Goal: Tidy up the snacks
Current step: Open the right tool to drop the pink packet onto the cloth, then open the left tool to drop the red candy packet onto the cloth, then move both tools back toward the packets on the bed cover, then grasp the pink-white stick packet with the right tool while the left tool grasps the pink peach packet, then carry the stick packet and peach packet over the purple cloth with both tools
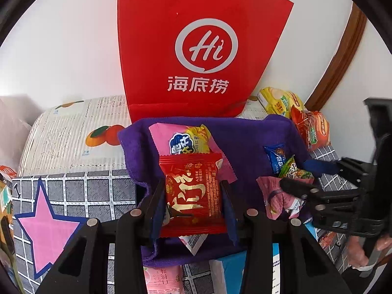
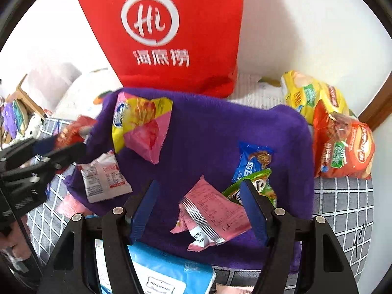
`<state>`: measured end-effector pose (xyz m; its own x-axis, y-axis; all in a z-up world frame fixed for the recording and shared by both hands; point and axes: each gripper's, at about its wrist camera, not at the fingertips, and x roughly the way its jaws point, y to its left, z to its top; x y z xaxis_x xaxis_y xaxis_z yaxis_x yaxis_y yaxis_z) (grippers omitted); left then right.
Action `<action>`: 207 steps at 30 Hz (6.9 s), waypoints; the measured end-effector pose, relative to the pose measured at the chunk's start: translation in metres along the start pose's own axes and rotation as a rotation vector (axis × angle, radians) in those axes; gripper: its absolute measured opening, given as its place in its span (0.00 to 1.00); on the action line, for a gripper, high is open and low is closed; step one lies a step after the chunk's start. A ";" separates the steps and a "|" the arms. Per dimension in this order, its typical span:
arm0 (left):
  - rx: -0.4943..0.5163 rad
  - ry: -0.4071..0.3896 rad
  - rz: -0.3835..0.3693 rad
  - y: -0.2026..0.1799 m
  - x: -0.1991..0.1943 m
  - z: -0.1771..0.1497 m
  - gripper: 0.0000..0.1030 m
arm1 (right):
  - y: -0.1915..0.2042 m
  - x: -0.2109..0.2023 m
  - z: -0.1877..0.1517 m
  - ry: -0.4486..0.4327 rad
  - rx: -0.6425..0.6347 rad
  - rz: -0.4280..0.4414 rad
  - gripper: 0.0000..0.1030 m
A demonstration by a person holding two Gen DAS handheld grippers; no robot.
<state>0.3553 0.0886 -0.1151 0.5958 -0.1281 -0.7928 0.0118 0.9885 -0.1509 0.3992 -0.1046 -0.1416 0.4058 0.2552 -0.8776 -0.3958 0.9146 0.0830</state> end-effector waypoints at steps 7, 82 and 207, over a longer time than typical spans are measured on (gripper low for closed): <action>0.012 0.041 0.006 -0.005 0.011 -0.004 0.39 | -0.009 -0.022 0.002 -0.057 0.019 0.007 0.67; 0.022 -0.093 -0.028 -0.007 -0.048 0.004 0.63 | -0.005 -0.081 -0.013 -0.277 0.050 -0.127 0.68; 0.017 -0.105 -0.031 0.004 -0.034 0.012 0.43 | -0.023 -0.034 0.024 -0.232 0.147 0.043 0.21</action>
<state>0.3446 0.0975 -0.0823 0.6756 -0.1500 -0.7219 0.0443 0.9856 -0.1633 0.4149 -0.1268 -0.1026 0.5760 0.3445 -0.7413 -0.3003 0.9326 0.2002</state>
